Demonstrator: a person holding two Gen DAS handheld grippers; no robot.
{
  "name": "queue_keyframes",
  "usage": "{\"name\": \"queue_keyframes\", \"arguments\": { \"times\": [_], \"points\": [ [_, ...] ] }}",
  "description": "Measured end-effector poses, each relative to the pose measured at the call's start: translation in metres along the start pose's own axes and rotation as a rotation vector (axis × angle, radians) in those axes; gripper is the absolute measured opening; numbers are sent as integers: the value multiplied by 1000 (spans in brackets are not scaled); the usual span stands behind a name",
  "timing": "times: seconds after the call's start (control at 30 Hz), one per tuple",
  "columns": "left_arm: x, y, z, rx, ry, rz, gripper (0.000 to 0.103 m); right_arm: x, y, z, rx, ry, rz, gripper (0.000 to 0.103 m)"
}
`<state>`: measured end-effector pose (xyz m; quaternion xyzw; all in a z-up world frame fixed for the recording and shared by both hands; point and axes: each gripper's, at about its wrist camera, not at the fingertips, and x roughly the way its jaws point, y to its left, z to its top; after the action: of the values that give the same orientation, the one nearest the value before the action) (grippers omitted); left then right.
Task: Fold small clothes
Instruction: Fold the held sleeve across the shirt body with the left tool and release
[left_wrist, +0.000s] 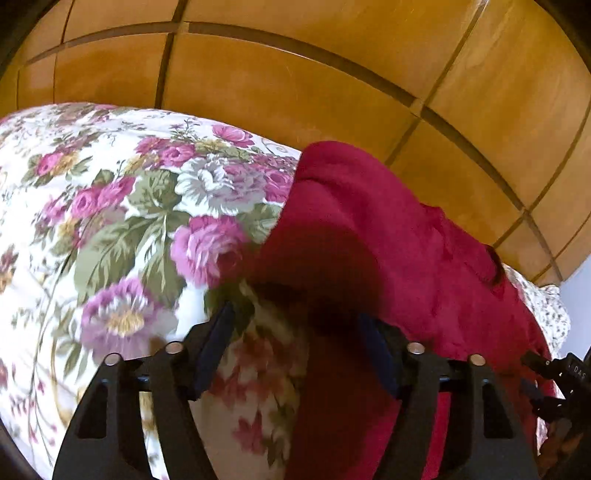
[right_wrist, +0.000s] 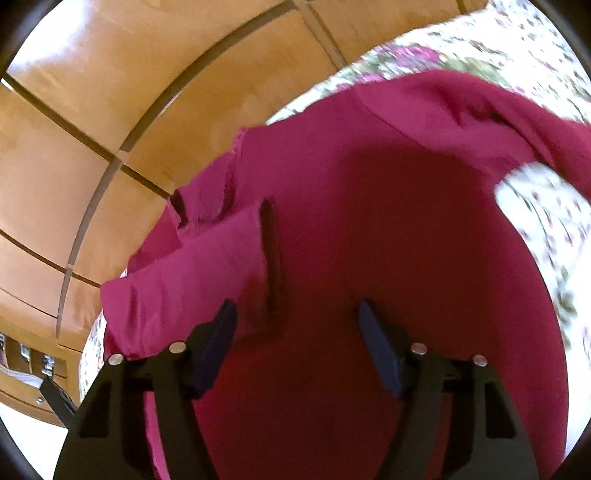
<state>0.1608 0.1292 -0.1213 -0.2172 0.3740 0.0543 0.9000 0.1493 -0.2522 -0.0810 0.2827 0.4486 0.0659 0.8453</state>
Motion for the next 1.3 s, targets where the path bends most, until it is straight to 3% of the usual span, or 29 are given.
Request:
{"name": "queue_keyframes", "arguments": {
  "times": [0.07,0.1,0.13,0.17,0.23,0.3,0.4,0.47,0.53,0.57,0.67,0.7,0.73,0.77,0.8,0.87,0.97,1.07,1.1,1.13,1.2,1.3],
  "points": [
    [6,7,2,-26,7,-5,58,7,11,1,-82,21,3,40],
    [9,10,2,-37,11,-11,53,10,12,3,-102,33,10,28],
    [10,13,2,-47,5,-25,44,14,16,4,-117,44,19,15],
    [9,15,2,-55,-2,-45,36,17,17,4,-117,47,23,9],
    [4,14,0,-59,-32,-68,20,12,18,10,-85,2,34,5],
    [-5,12,-3,-44,-69,-75,18,-1,21,20,-74,-71,49,5],
    [-4,7,-5,-26,-60,-69,18,-9,25,27,-139,-147,-59,5],
    [3,8,-5,-38,-10,-76,18,-4,17,27,-148,-139,-105,5],
    [10,10,-5,-53,19,-86,18,14,6,24,-130,-69,-116,6],
    [9,11,-5,-54,16,-89,18,25,1,21,-122,-35,-130,9],
    [6,15,-8,-70,21,-108,18,24,-5,15,-134,-69,-116,18],
    [5,18,-8,-78,22,-116,20,24,-2,15,-147,-64,-111,32],
    [1,21,-11,-85,21,-120,22,24,1,14,-158,-61,-99,68],
    [-6,22,-14,-89,14,-120,24,25,7,12,-183,-49,-69,90],
    [-11,24,-17,-93,6,-119,25,27,16,8,-223,-43,-109,101],
    [-26,29,-23,-111,-21,-104,25,30,26,2,-300,-29,-216,101],
    [-49,24,-19,-93,-92,-47,25,24,32,1,-338,-61,-291,101],
    [-67,-2,-8,29,-203,-28,25,9,17,2,-291,-79,-322,101],
    [-68,-15,-4,91,-226,-16,27,7,12,3,-274,-82,-322,101],
    [-66,-29,0,153,-237,4,41,6,8,4,-259,-82,-322,101],
    [-49,-55,6,261,-206,23,56,10,0,6,-225,-64,-323,101],
    [-7,-74,7,368,-107,83,56,13,-11,9,-193,-52,-318,101]
  ]
}}
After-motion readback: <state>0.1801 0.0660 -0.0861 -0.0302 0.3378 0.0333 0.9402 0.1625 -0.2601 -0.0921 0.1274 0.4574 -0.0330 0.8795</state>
